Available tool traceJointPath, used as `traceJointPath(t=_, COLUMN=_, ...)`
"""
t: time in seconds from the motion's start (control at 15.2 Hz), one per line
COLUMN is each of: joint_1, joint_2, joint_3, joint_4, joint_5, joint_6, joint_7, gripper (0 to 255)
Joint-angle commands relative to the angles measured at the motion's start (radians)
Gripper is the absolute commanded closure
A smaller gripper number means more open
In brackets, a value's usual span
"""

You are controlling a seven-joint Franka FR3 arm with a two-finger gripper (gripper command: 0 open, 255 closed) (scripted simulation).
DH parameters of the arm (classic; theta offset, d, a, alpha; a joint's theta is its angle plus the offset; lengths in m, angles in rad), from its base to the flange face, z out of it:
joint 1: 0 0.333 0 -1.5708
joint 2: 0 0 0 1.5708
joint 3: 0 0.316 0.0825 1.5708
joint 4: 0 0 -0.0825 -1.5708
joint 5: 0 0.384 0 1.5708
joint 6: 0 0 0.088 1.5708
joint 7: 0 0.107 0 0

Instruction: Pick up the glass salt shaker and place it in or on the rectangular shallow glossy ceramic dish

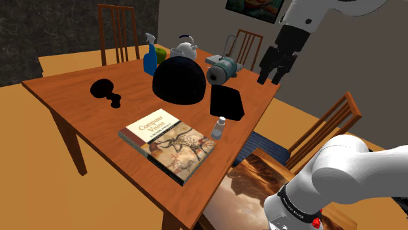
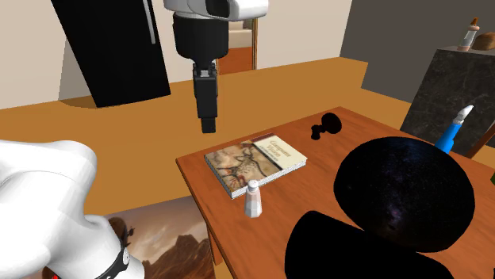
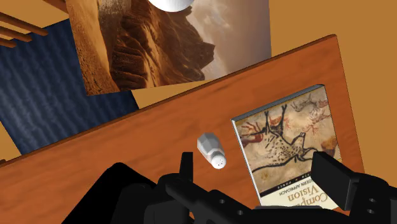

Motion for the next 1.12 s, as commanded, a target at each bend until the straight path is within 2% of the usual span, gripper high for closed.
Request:
traceJointPath(t=0.0, joint_1=0.000, joint_2=0.000, joint_3=0.000, joint_4=0.000, joint_5=0.000, joint_6=0.000, joint_7=0.000, gripper=0)
traceJointPath(t=0.53, joint_1=-0.011, joint_2=0.095, joint_3=0.055, joint_4=-0.193, joint_5=0.013, joint_6=0.316, joint_7=0.056, gripper=0)
traceJointPath(t=1.06, joint_1=-0.023, joint_2=0.312, joint_3=0.107, joint_4=-0.291, joint_5=0.020, joint_6=0.659, joint_7=0.117, gripper=0)
